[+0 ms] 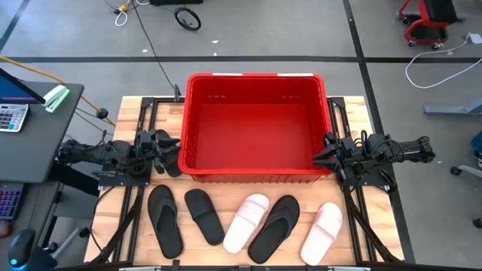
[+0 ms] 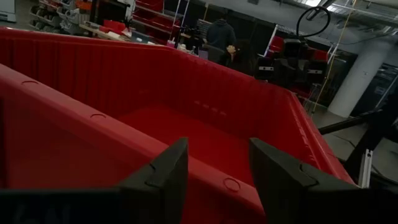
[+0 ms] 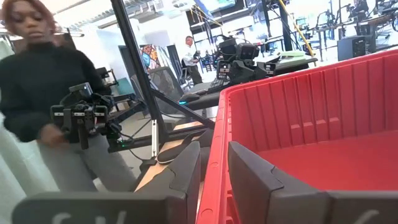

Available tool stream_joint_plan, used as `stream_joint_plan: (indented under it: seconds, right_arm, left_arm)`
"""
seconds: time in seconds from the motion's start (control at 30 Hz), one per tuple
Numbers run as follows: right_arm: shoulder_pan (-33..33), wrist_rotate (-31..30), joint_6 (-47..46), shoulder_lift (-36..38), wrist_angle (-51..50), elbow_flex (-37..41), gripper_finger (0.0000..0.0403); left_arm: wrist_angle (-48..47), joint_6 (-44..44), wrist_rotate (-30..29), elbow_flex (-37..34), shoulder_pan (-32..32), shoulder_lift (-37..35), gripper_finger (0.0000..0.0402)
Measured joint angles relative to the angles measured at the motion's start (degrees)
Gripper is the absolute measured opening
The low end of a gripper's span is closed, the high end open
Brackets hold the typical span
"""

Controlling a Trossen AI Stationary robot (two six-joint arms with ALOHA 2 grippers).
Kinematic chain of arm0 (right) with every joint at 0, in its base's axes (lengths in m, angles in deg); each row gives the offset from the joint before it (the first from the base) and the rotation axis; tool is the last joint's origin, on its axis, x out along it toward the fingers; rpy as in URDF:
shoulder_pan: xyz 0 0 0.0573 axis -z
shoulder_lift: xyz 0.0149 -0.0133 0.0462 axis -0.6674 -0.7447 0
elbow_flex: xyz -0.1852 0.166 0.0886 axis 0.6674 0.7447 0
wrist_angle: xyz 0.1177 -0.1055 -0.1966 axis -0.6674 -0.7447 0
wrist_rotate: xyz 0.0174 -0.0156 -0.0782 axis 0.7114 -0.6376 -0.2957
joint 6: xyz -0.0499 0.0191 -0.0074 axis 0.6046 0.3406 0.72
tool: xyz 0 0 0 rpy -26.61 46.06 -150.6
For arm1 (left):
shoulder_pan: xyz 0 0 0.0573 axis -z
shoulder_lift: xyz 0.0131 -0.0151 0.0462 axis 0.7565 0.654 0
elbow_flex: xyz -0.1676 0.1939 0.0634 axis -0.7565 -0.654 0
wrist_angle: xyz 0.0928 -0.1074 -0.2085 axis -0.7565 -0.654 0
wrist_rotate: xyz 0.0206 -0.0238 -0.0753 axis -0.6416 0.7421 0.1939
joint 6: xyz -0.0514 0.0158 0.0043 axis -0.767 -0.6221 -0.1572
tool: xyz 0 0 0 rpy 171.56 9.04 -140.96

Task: Pick and place slides into bin

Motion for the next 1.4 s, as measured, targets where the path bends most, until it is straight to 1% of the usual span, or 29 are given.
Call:
stream_joint_plan:
  seconds: [0.37,0.53,0.6,0.67,0.77,0.8,0.9,1.0,1.03,1.07,1.1,1.17,1.2,1.3,1.37,1.4]
  right_arm:
    - [0.0,0.0,0.0,0.0,0.0,0.0,0.0089]
    - [0.0,0.0,0.0,0.0,0.0,0.0,0.0089]
    - [0.0,0.0,0.0,0.0,0.0,0.0,0.0089]
    - [0.0,0.0,0.0,0.0,0.0,0.0,0.0089]
    - [0.0,0.0,0.0,0.0,0.0,0.0,0.0089]
    - [0.0,0.0,0.0,0.0,0.0,0.0,0.0089]
    - [0.0,0.0,0.0,0.0,0.0,0.0,0.0089]
    - [0.0,0.0,0.0,0.0,0.0,0.0,0.0089]
    - [0.0,0.0,0.0,0.0,0.0,0.0,0.0089]
    - [0.0,0.0,0.0,0.0,0.0,0.0,0.0089]
    - [0.0,0.0,0.0,0.0,0.0,0.0,0.0089]
    - [0.0,0.0,0.1,0.0,0.0,0.0,0.0089]
    - [0.0,-0.2,0.6,0.0,0.1,0.0,0.0089]
    - [0.0,-3.0,3.5,0.0,0.4,0.0,0.0089]
    - [0.0,-3.6,2.3,0.0,1.0,0.0,0.0089]
    - [0.0,-3.6,0.3,0.0,1.7,0.0,0.0089]
  left_arm:
    - [0.1,0.0,0.0,0.0,0.0,0.0,0.0172]
    - [7.5,0.0,0.0,0.0,0.0,0.1,0.0172]
    - [13.3,0.8,0.1,0.0,0.0,0.1,0.0172]
    - [19.9,6.3,0.0,0.0,0.0,0.1,0.0172]
    - [27.4,22.5,-0.1,0.5,0.0,0.1,0.0172]
    - [28.0,27.5,-0.6,1.2,0.0,0.2,0.0172]
    - [27.3,38.2,-5.3,5.6,0.0,2.5,0.0172]
    - [26.0,46.0,-6.7,12.7,0.0,6.5,0.0172]
    - [23.9,46.1,-9.0,15.7,0.0,8.4,0.0172]
    - [20.1,44.7,-13.2,19.1,0.0,10.5,0.0172]
    - [14.8,41.8,-18.6,22.5,0.0,13.0,0.0172]
    - [1.0,35.0,-27.0,30.0,0.0,18.4,0.0172]
    - [-7.4,31.7,-28.9,33.6,0.0,21.0,0.0172]
    - [-29.6,19.6,-28.7,43.5,0.0,30.2,0.0172]
    - [-42.0,9.9,-28.5,49.5,-0.1,36.2,0.0172]
    - [-47.6,3.2,-28.3,52.6,-0.2,39.0,0.0172]
